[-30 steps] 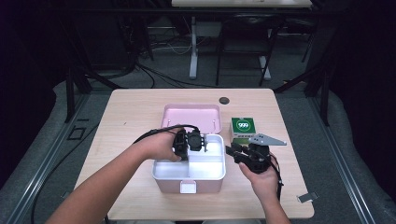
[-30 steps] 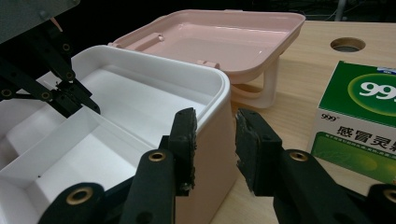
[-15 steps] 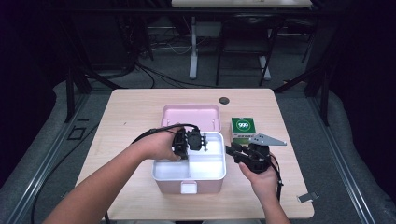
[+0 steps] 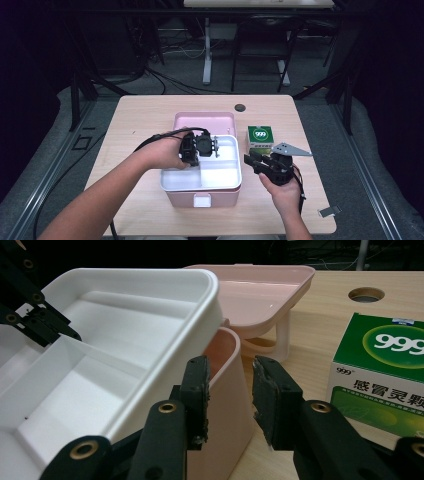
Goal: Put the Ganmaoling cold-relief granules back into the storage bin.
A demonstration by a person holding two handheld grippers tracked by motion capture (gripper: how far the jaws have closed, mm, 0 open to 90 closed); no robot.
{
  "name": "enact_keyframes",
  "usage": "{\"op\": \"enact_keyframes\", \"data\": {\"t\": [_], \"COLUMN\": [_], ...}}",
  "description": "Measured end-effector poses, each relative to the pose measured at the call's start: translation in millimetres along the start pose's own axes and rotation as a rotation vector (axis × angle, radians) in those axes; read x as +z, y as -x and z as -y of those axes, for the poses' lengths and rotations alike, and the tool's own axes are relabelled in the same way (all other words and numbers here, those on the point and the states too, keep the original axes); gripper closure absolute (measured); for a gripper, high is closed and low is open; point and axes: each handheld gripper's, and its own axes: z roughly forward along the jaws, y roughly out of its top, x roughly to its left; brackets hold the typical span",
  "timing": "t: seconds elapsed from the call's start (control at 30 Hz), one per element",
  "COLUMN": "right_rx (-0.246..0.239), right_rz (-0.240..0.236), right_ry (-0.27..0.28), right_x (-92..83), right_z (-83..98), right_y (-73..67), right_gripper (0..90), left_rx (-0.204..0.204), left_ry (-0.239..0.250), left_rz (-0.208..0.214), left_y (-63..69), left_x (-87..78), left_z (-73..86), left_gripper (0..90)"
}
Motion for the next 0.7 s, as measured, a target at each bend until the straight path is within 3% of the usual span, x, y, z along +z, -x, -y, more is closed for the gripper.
{"op": "enact_keyframes", "data": {"t": [0.1,0.27,0.3,0.33,0.53,0.7], "right_rx": [-0.001,-0.003,-0.001,-0.001,-0.004,-0.009], "right_rz": [0.009,0.009,0.010,0.010,0.019,0.025], "right_ry": [0.012,0.000,0.000,0.000,0.009,-0.010], "right_x": [-1.2,-3.3,-3.4,-3.4,-1.1,-0.8], "right_z": [-0.6,-1.3,-1.1,-1.1,-0.6,-0.5], "right_y": [0.5,1.6,1.6,1.6,0.9,-0.2], "right_gripper": [67.1,67.1,67.0,67.0,66.5,66.5], "left_rx": [-0.036,-0.132,-0.200,-0.200,-0.441,-0.589], "left_ry": [0.004,0.027,0.044,0.044,0.063,0.058], "left_rz": [0.000,-0.009,-0.008,-0.008,-0.022,-0.016], "left_y": [-3.6,-12.8,-17.2,-17.2,-30.4,-35.5], "left_x": [-6.4,-16.8,-20.3,-20.3,-22.9,-18.9], "left_z": [12.6,42.2,56.9,56.9,104.7,136.4], "left_gripper": [89.2,89.2,89.2,89.2,89.3,89.3]}}
